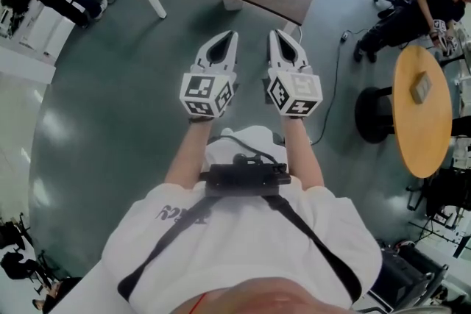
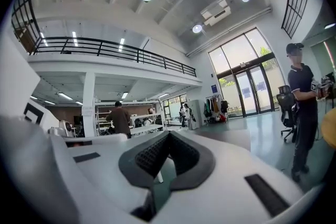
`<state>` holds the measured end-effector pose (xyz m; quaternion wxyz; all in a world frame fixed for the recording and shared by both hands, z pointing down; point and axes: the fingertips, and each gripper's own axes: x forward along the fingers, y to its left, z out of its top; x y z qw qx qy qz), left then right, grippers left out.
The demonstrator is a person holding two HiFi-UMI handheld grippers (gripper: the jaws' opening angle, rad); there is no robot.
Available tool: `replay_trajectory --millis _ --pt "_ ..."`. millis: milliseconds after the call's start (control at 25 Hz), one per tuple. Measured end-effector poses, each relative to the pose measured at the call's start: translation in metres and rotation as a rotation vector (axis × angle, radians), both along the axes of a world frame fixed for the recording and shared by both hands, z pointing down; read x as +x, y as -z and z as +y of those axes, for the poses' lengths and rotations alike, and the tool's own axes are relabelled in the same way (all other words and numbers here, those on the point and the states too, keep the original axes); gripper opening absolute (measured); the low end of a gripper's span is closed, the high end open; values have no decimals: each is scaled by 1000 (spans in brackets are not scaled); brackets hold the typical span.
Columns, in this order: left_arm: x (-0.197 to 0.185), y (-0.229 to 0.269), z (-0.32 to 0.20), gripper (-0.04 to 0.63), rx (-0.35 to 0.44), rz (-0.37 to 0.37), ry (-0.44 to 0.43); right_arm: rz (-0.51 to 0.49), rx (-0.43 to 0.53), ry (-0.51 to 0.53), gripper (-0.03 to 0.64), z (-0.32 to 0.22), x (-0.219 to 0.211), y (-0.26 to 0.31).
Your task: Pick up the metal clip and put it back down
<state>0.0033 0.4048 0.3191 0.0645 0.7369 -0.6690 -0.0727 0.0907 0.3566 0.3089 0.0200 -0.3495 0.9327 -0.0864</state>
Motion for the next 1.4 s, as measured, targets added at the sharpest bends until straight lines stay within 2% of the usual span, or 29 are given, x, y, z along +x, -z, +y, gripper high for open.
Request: replay_trajectory --millis 120,400,600,720,840,960,1040,1400 --pt "-1 -13 -6 5 -36 42 -5 25 -2 -14 5 -2 2 -5" --pt "6 -24 -28 5 -52 37 -28 26 -34 -69 5 -25 16 -17" --pt "17 -41 -75 5 -86 -37 5 4 -63 -68 5 -72 31 -31" --pt "21 -36 -108 5 -67 -119 7 -34 -68 -70 5 -111 34 -29" --pt "13 -12 -159 5 -19 -189 57 -62 -22 -75 5 -166 36 -9" --pt "17 10 -210 5 20 -216 109 -74 39 -77 5 -221 47 7" --pt "19 13 -222 5 24 -225 136 -73 56 -75 5 -236 51 10" --pt "23 -37 -266 5 -106 -192 121 -27 -43 -27 5 -277 37 -38"
